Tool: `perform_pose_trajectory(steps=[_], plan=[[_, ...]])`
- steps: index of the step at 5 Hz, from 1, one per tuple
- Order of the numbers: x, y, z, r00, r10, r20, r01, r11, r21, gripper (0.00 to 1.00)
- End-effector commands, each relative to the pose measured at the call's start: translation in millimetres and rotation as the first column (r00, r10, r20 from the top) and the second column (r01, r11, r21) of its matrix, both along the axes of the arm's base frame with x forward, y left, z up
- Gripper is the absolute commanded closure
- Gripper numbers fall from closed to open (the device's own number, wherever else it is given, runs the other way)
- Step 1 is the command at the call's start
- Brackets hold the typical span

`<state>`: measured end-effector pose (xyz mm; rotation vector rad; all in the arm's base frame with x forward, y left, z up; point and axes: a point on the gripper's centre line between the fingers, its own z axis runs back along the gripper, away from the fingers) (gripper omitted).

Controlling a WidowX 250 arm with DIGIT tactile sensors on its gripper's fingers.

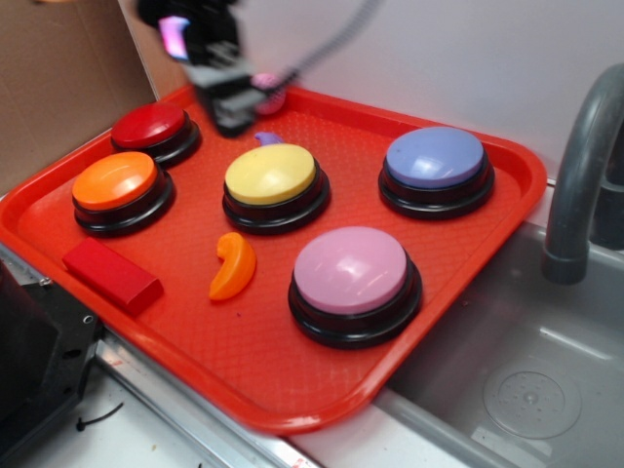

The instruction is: Push the pink button.

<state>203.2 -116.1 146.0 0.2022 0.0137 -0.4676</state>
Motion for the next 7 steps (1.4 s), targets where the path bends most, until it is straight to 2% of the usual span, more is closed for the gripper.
perform_pose_trajectory(steps=[1, 2, 3, 4, 5, 6, 7], plan=[[1, -57, -46, 0.933, -0.348, 0.096, 0.357, 0.929, -0.100, 0.00], [-7, -62, -58, 0.930, -0.360, 0.076, 0.368, 0.918, -0.149, 0.00], [-17, -51, -66, 0.946, -0.324, 0.031, 0.324, 0.929, -0.176, 0.00], [-16, -42, -73, 0.953, -0.298, -0.062, 0.288, 0.948, -0.138, 0.00], [-14, -42, -76, 0.953, -0.300, -0.048, 0.289, 0.943, -0.164, 0.00], [-12, -42, -77, 0.951, -0.303, -0.053, 0.291, 0.942, -0.167, 0.00], [-9, -43, -81, 0.947, -0.309, -0.083, 0.292, 0.941, -0.171, 0.00]])
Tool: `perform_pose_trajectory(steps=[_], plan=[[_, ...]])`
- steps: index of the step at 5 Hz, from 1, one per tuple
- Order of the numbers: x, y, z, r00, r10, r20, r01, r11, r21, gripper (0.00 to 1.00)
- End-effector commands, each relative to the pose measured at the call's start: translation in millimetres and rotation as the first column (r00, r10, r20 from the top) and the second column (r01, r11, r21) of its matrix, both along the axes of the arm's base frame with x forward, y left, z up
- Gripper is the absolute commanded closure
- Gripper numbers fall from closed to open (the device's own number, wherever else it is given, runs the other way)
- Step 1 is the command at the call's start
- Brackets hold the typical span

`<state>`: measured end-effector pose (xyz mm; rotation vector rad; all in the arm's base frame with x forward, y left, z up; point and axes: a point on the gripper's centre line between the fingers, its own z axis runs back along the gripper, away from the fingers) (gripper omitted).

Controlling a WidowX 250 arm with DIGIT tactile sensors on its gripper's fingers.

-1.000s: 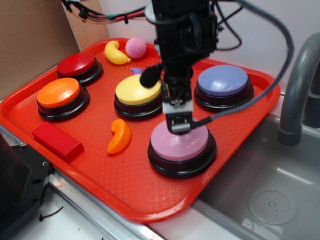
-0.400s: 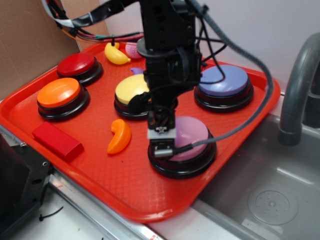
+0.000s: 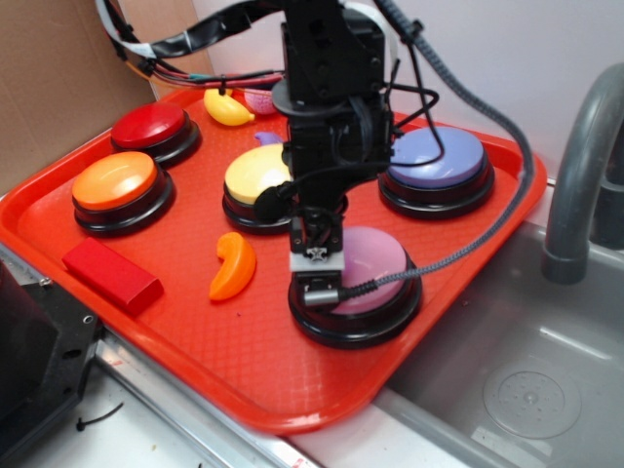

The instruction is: Push the pink button.

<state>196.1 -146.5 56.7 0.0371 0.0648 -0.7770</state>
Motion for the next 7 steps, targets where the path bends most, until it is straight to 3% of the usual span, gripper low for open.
perform_pose_trajectory(steps=[1, 2, 4, 5, 6, 7], plan=[[-1, -12, 7, 1.000, -0.003, -0.008, 0.003, 0.999, -0.044, 0.00], [-4, -8, 16, 1.000, 0.008, 0.014, -0.006, 0.994, -0.107, 0.00], [-2, -4, 45, 0.990, 0.101, 0.103, -0.095, 0.993, -0.064, 0.00], [-1, 2, 48, 0.986, 0.120, 0.119, -0.105, 0.987, -0.122, 0.00], [-4, 2, 56, 0.980, 0.143, 0.140, -0.124, 0.983, -0.134, 0.00], [-6, 4, 66, 0.981, 0.131, 0.141, -0.116, 0.988, -0.106, 0.00]])
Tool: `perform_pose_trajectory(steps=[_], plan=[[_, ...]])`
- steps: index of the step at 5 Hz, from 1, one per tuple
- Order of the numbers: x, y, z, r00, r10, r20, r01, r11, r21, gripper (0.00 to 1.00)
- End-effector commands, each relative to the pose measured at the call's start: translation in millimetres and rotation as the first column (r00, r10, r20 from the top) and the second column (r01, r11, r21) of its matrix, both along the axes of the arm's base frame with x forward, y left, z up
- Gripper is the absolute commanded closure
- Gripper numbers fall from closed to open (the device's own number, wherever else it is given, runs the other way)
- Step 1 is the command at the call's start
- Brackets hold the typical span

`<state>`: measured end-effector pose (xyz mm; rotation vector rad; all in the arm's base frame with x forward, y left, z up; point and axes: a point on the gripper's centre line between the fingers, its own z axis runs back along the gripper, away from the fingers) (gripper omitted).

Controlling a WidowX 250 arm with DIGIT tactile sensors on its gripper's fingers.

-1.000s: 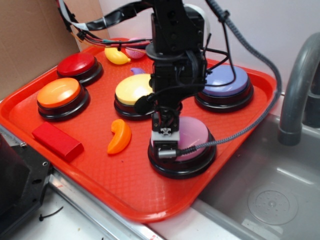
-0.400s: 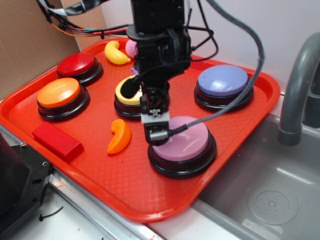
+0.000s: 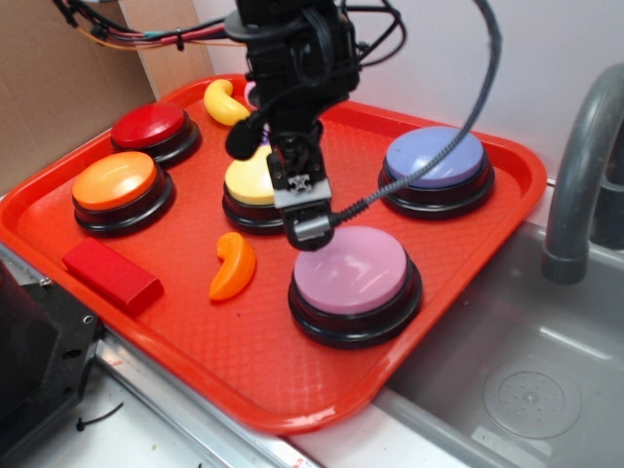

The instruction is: Push the pink button.

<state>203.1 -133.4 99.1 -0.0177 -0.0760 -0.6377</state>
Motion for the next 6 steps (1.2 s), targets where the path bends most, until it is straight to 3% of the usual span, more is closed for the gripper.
perform_pose_trajectory(steps=[1, 6], plan=[[-15, -7, 36, 0.999, -0.002, 0.038, 0.003, 1.000, -0.026, 0.00], [-20, -4, 56, 0.999, 0.038, 0.020, -0.036, 0.998, -0.060, 0.00]])
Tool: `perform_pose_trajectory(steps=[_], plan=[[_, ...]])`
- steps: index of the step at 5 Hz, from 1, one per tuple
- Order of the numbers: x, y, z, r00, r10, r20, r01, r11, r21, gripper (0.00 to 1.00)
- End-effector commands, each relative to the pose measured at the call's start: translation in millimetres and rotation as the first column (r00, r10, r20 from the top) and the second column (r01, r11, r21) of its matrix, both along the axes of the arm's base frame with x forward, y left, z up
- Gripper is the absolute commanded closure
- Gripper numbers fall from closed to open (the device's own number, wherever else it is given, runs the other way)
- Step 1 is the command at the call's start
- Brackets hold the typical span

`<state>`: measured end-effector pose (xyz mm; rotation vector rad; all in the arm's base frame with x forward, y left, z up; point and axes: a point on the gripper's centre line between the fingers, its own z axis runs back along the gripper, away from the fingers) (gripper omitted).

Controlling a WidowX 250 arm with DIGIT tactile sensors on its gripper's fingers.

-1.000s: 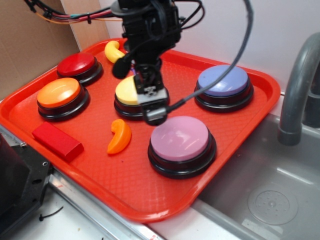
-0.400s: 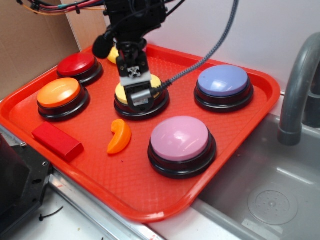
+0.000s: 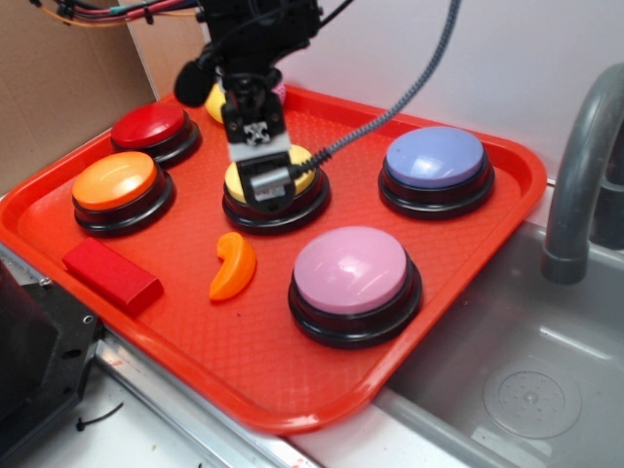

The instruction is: Push the pink button.

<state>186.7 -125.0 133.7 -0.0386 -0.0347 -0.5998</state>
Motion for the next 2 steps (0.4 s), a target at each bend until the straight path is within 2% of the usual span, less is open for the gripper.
perform_pose_trajectory(steps=[1, 2], plan=[[-3.5, -12.9, 25.4, 0.997, -0.001, 0.073, 0.005, 0.999, -0.046, 0.00], [-4.9, -14.2, 27.0, 0.999, -0.008, 0.053, 0.008, 1.000, -0.001, 0.00]])
